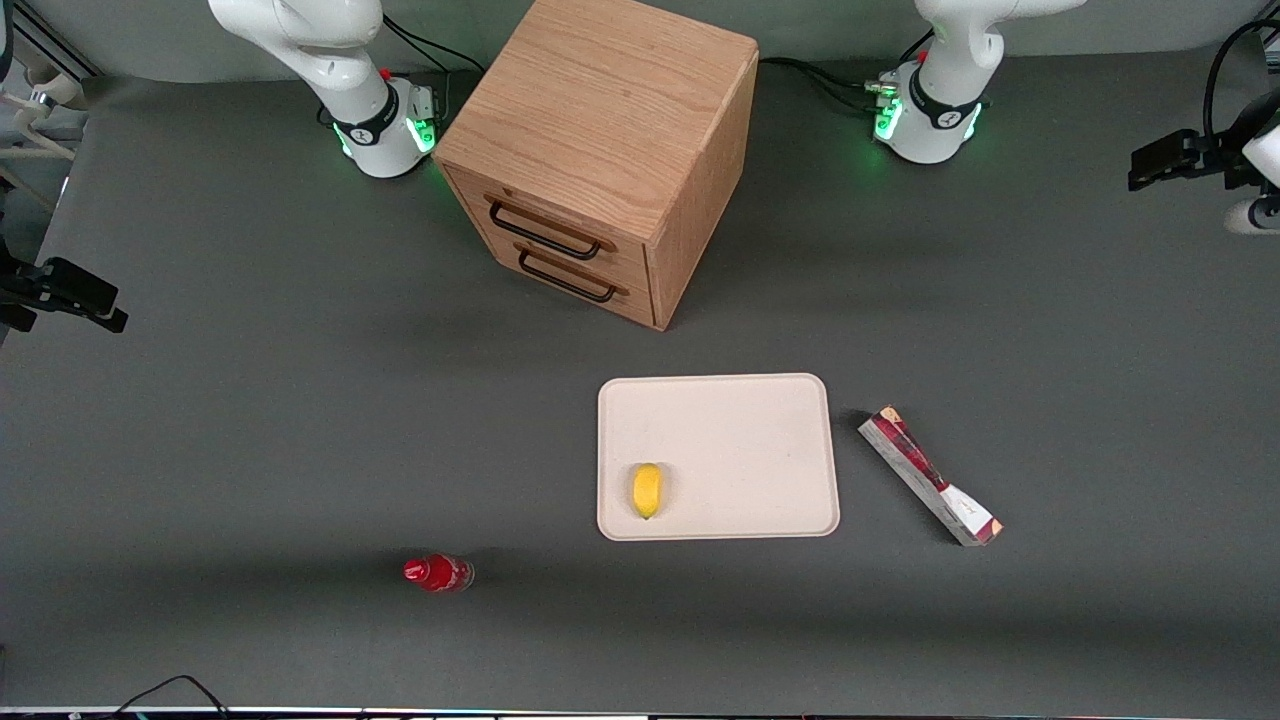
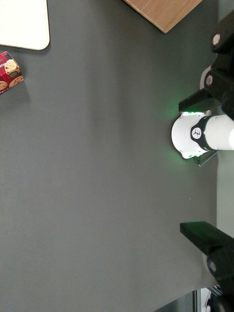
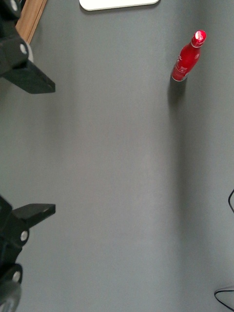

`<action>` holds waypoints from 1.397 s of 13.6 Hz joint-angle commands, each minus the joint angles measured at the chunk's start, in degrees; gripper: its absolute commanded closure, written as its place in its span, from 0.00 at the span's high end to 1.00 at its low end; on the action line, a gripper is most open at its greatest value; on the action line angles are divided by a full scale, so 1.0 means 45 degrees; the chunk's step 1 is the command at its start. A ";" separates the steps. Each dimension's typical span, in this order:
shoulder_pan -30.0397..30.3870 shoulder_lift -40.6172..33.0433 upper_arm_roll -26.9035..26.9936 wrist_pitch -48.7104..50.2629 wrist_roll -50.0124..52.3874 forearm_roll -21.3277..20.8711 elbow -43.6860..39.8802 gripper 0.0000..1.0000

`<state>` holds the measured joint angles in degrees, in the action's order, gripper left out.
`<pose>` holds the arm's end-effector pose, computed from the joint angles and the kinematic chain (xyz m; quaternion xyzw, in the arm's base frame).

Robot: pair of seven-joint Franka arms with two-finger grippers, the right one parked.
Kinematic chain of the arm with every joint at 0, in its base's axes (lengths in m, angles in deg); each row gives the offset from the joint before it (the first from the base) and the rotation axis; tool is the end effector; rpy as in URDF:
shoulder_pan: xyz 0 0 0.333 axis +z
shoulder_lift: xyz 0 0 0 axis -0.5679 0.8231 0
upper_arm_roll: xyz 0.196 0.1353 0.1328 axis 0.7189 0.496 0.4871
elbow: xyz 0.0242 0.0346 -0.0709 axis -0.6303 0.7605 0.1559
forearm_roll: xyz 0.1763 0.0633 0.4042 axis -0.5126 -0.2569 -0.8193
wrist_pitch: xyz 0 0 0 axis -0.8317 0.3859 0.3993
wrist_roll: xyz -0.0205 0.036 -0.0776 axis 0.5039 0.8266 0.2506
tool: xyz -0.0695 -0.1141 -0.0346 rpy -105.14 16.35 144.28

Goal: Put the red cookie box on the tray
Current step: 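Move the left gripper down to the red-and-white cookie box beside the tray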

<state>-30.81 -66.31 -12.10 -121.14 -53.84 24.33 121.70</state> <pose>0.5392 0.0292 0.5402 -0.9893 0.0216 0.1418 0.0276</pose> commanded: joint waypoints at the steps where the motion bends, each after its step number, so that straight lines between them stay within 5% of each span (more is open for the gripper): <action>1: -0.0140 0.0413 -0.0025 0.0195 -0.0195 -0.0023 -0.0589 1.00; 4: -0.0159 0.0938 -0.0006 -0.0154 0.0078 0.0172 -0.0861 1.00; 9: -0.0179 0.4391 -0.0803 -0.0894 0.5340 0.0719 -0.3614 1.00; 14: -0.0335 0.7556 -0.2231 -0.5439 1.0872 0.0253 -0.3618 1.00; 19: -0.0550 1.0098 -0.2252 -0.8896 1.1737 -0.0685 -0.2683 1.00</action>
<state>-32.79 -23.77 -22.38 -156.85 -3.26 23.36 108.75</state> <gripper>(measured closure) 0.000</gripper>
